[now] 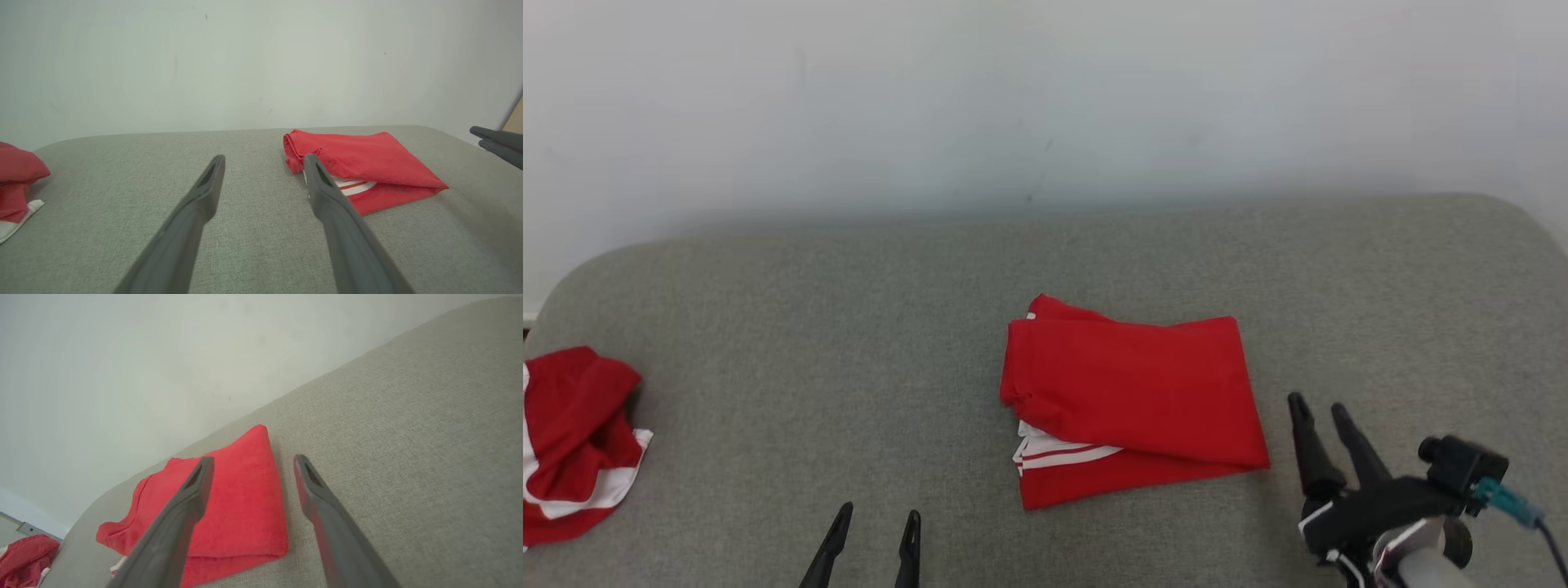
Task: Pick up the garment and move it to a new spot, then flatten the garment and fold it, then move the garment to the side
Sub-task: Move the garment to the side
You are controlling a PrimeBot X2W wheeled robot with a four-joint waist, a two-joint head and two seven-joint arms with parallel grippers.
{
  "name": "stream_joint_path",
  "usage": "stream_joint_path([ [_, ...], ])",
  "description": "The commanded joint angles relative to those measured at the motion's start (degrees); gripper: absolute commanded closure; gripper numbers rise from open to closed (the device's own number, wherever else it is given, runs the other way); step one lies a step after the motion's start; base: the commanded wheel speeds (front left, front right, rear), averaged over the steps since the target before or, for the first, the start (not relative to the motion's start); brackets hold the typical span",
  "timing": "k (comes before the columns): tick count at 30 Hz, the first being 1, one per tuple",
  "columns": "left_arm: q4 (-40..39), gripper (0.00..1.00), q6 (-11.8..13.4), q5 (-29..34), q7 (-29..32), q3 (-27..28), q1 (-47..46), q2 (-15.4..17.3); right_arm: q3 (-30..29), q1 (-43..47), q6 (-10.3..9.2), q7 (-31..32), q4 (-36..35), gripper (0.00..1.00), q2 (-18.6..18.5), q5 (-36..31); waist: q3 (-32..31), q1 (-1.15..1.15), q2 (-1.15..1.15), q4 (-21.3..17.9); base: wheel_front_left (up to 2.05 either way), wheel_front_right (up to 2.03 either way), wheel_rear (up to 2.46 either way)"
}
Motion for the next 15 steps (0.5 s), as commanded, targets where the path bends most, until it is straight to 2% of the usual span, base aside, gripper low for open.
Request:
stream_joint_path([
  [1, -0.01, 0.00, 0.22, 0.35, -0.31, -0.18, -0.80, 0.00, 0.34, -0.80, -0.05, -0.05, 0.33, 0.00, -0.58, 0.62, 1.68, -0.01, 0.00, 1.45, 0.00, 0.00, 0.00],
  [7, 0.04, 0.00, 0.53, 0.27, -0.31, -2.33, -3.08, 0.01, 5.25, -7.34, -0.05, 1.66, 5.64, 0.00, -3.16, 13.66, 5.12, -0.01, 0.00, 3.63, 0.00, 0.00, 0.00],
  [15, 0.46, 0.00, 0.89, 0.00, -0.31, -3.89, -6.44, 0.01, 9.63, -12.58, -0.05, 4.77, 7.69, 0.00, -5.55, 27.60, 9.46, -0.01, 0.00, 5.72, 0.00, 0.00, 0.00],
])
